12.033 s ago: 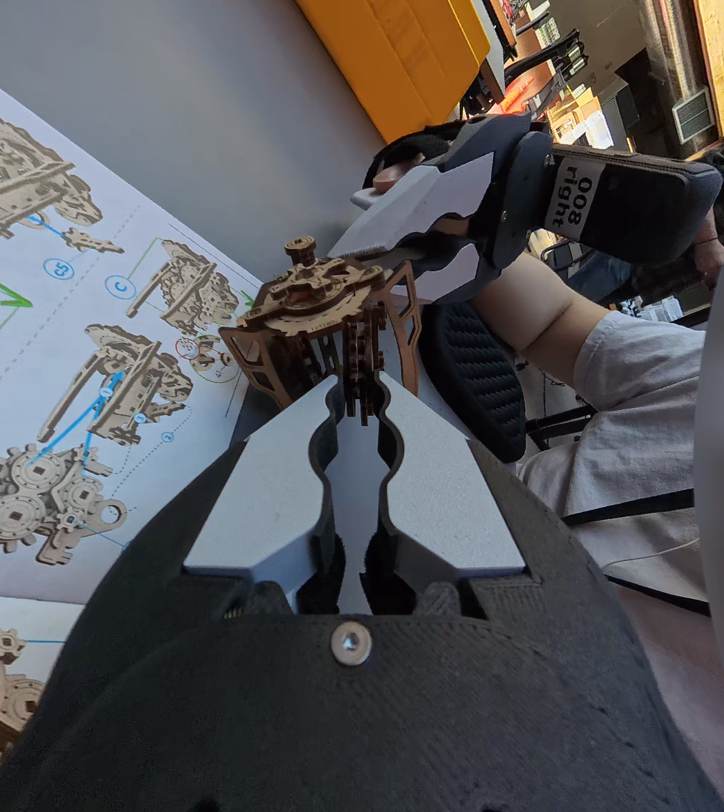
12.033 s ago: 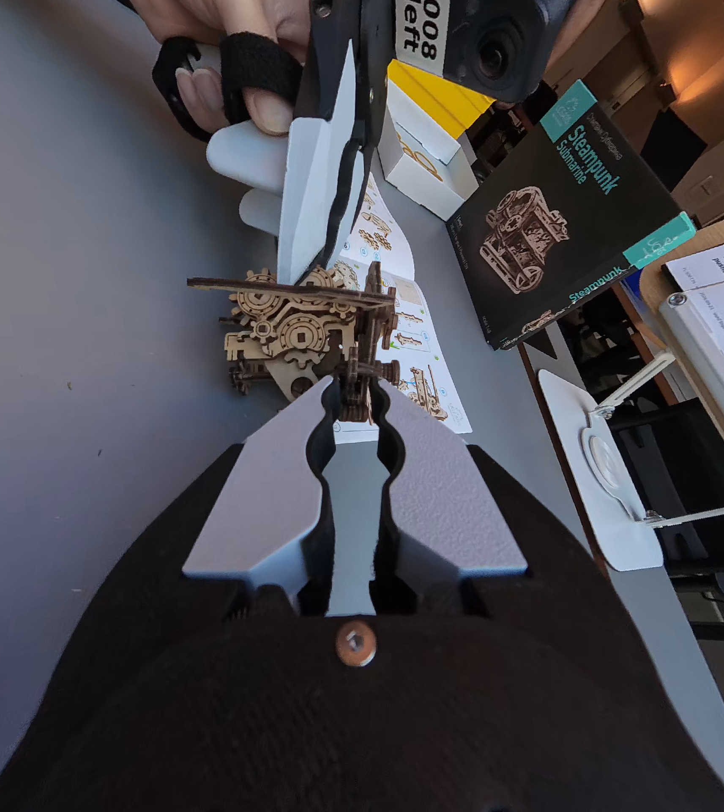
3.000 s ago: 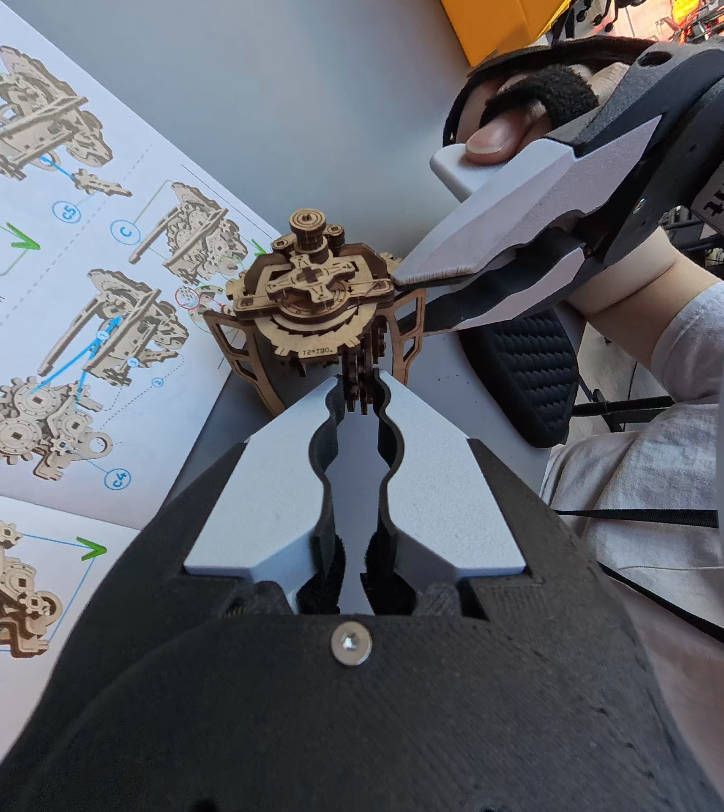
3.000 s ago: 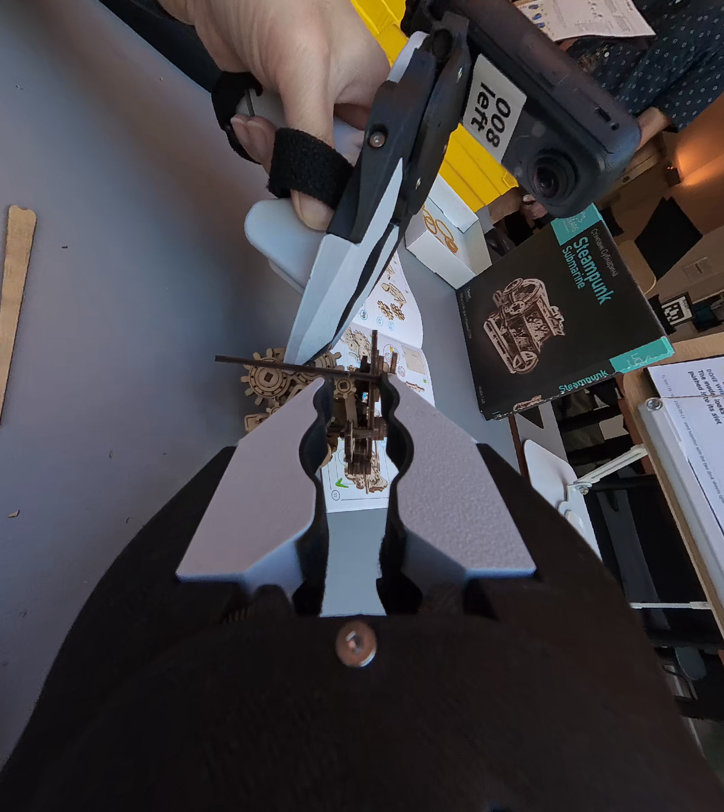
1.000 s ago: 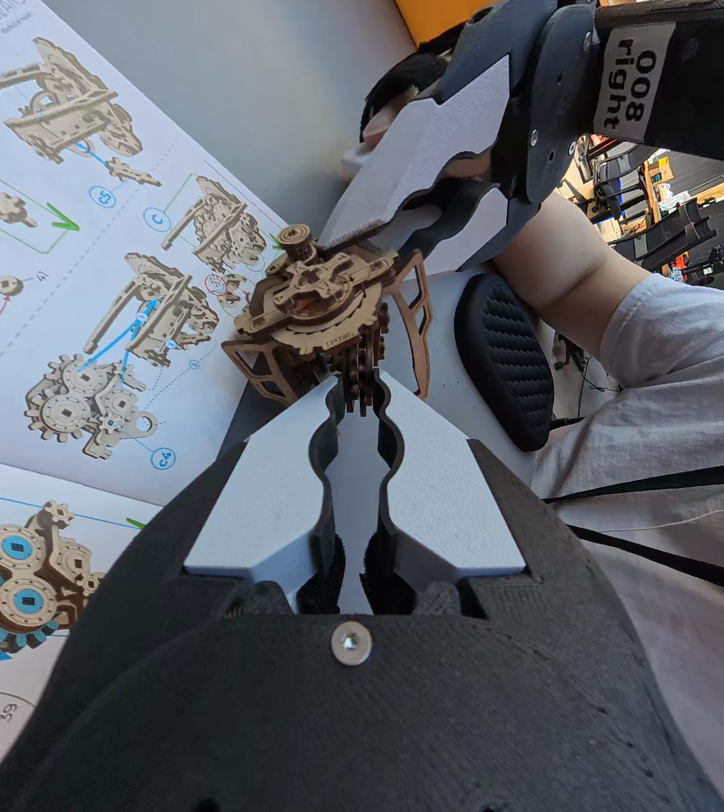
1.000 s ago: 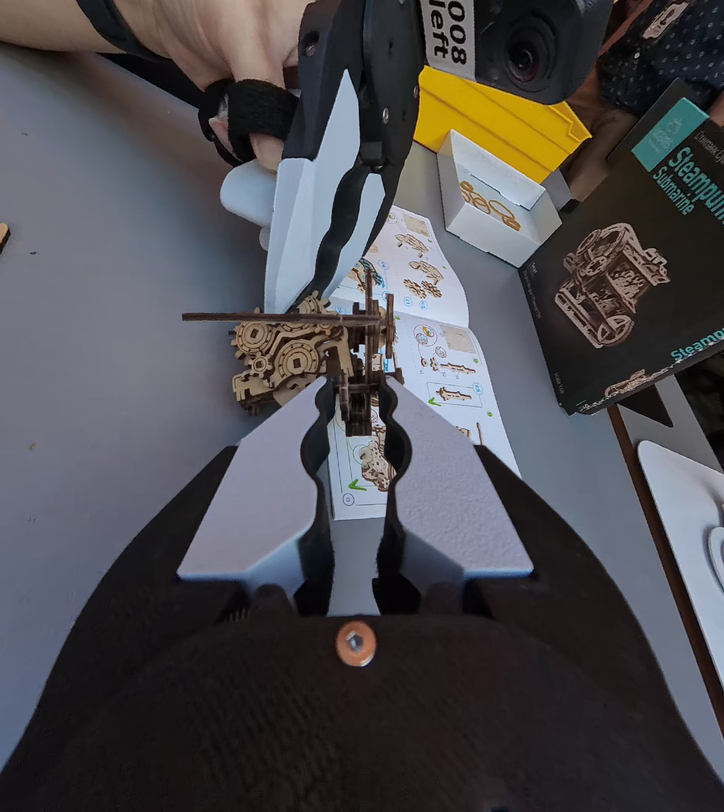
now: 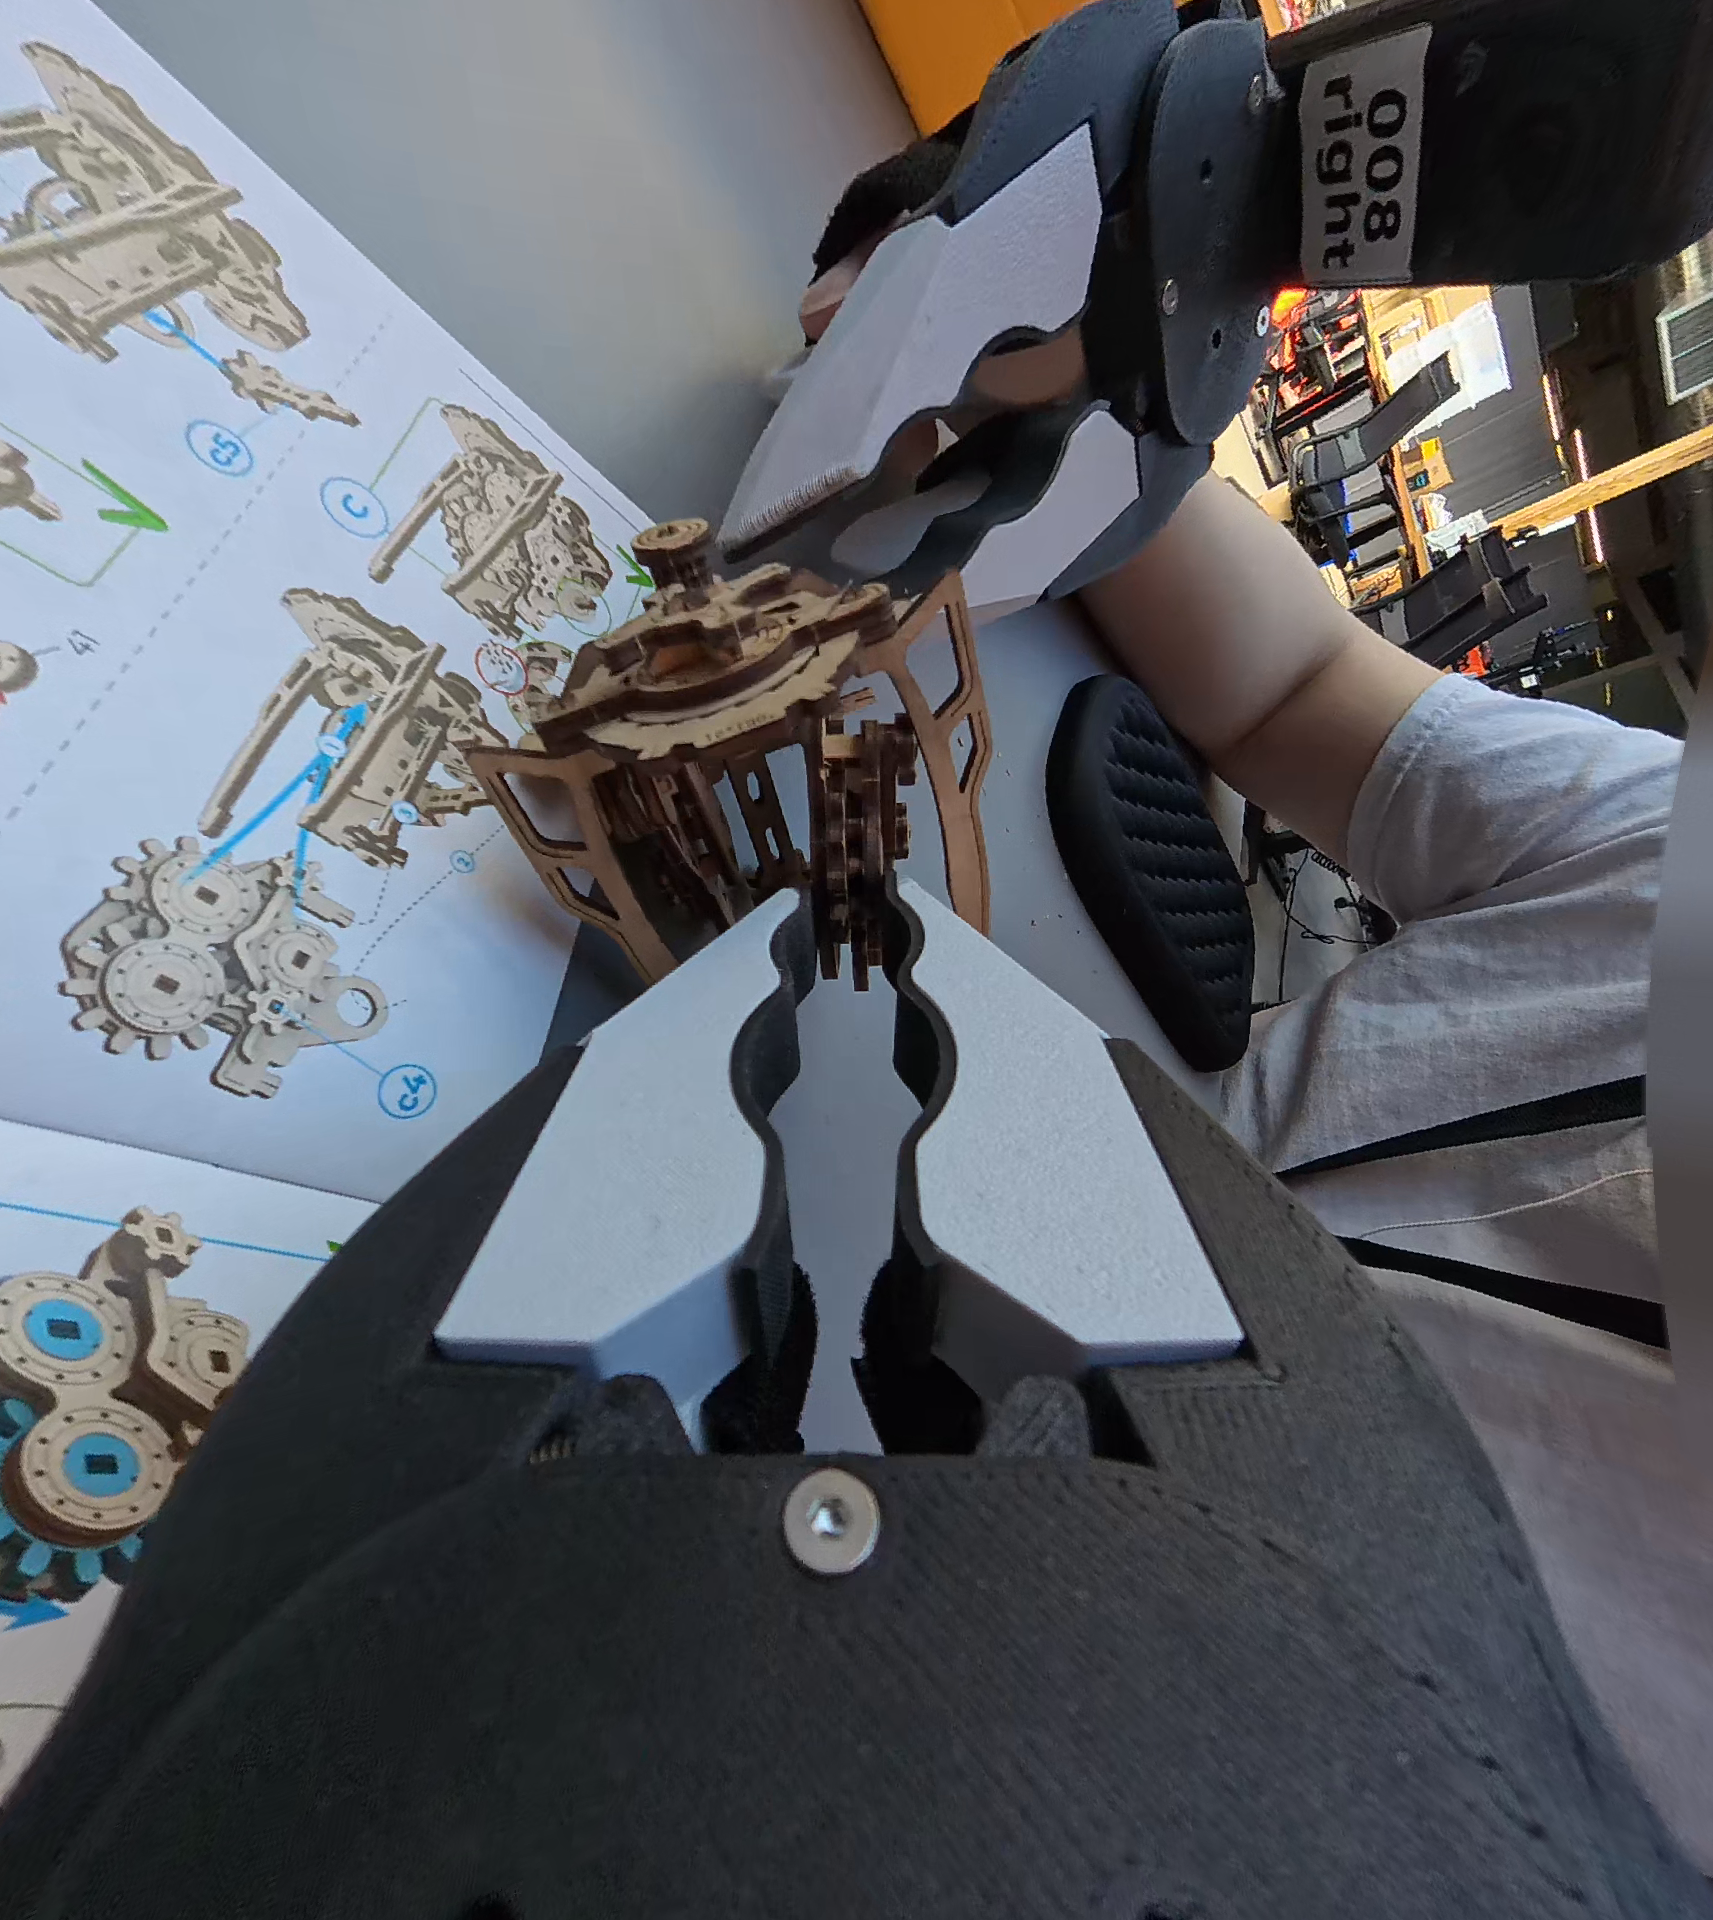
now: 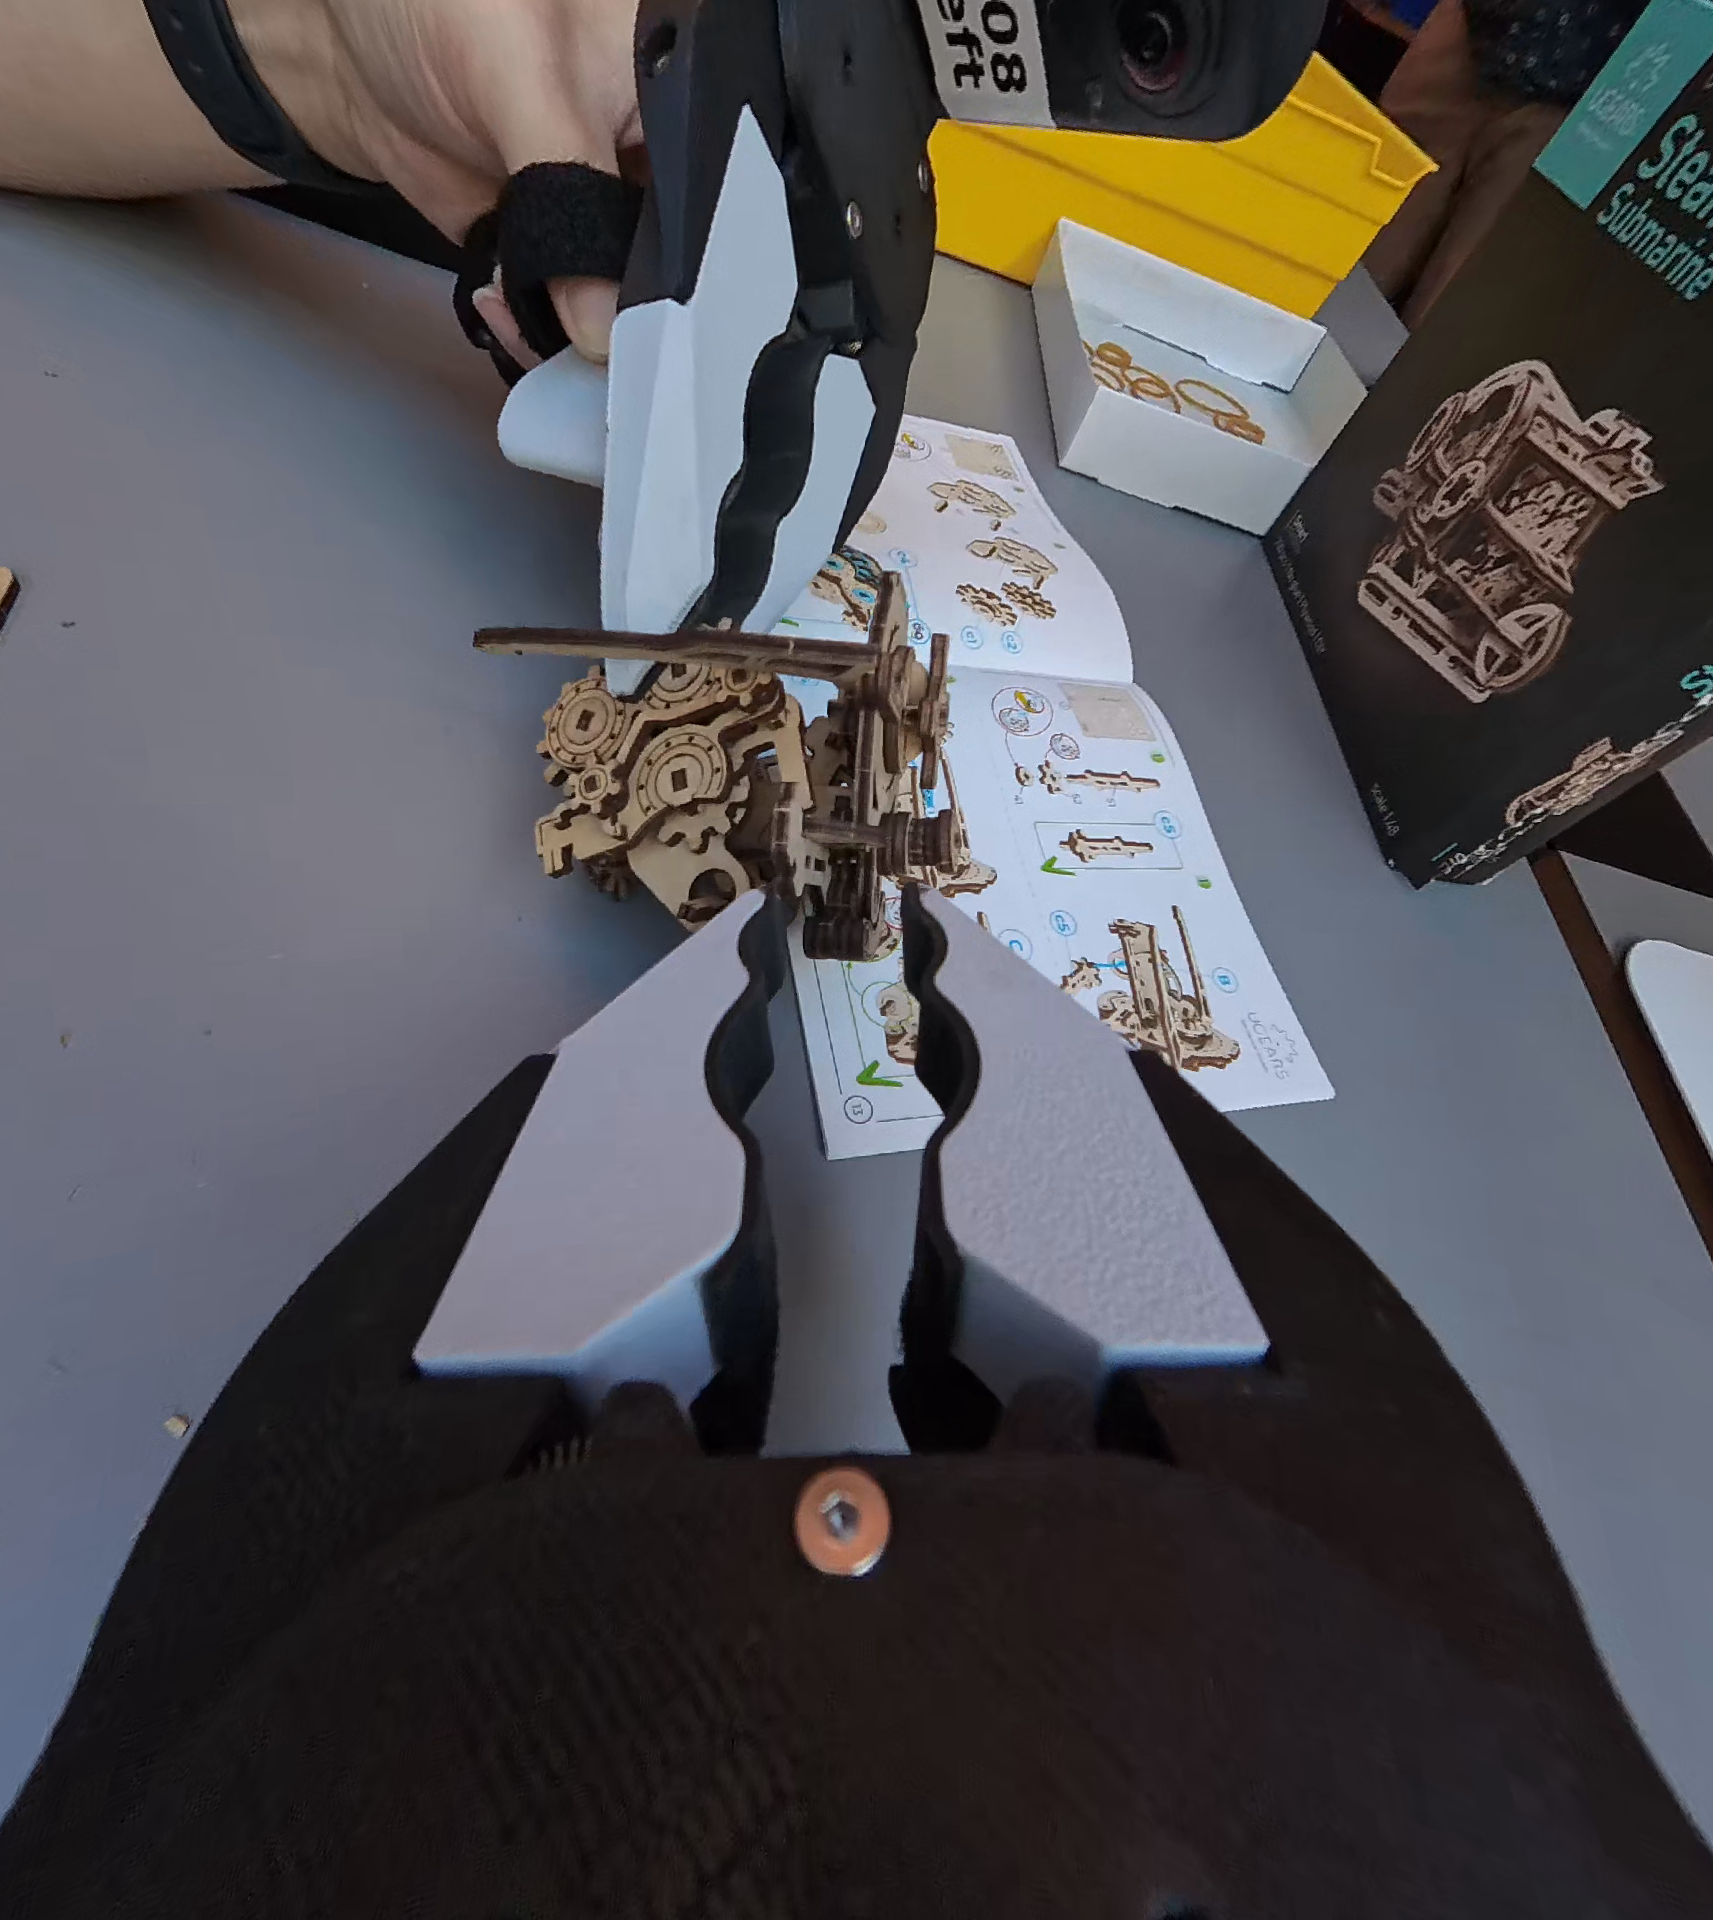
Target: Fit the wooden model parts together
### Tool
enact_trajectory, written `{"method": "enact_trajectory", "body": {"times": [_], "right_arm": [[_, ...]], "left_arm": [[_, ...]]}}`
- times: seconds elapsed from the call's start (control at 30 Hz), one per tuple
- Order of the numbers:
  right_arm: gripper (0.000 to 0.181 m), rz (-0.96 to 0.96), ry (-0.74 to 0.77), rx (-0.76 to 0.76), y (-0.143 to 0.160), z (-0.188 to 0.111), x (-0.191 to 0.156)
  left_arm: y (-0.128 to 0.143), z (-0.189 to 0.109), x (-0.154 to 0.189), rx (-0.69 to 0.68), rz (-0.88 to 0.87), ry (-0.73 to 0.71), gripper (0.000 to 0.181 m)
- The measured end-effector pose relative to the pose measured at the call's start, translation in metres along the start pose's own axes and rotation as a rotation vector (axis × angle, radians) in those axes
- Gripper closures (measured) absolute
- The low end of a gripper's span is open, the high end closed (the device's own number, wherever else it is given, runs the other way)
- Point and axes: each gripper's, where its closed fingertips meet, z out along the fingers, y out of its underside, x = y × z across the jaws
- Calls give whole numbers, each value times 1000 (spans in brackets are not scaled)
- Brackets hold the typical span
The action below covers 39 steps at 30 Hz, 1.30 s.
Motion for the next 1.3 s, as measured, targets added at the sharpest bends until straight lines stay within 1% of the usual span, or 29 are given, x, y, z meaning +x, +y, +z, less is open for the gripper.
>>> {"method": "enact_trajectory", "body": {"times": [0.07, 0.13, 0.2, 0.23, 0.4, 0.53, 0.63, 0.87, 1.0, 1.07, 1.3], "right_arm": [[167, -5, -1, -9, 0, 2, -1], [169, -17, 3, -10, 0, 4, -2], [178, -26, 1, -6, -2, 6, -3], [180, -34, 23, 0, -4, 6, -1], [180, -83, 60, -9, -7, 4, 1], [181, -247, 82, -33, -13, -2, -5], [180, -338, 72, -93, -10, -1, -12], [180, -397, 80, -89, -11, -2, -15], [180, -384, 96, -117, -10, 1, -13], [180, -407, 109, -121, -11, -1, -12], [180, -455, 130, -179, -14, -3, -10]], "left_arm": [[-1, 0, -1, 4, -1, 0, 171], [0, 0, -1, 1, -2, 5, 171], [-2, -1, -2, 10, -2, 8, 171], [-2, -2, -2, 15, 0, 9, 171], [-6, -6, -1, 37, -3, 7, 171], [-5, -5, 4, 31, -19, 42, 171], [0, -3, 4, 2, -10, 37, 171], [2, -2, 6, -9, -37, 51, 171], [1, -2, 4, -20, 29, -8, 171], [0, -3, 5, -18, 67, -34, 171], [1, -2, 6, -37, 142, -72, 171]]}}
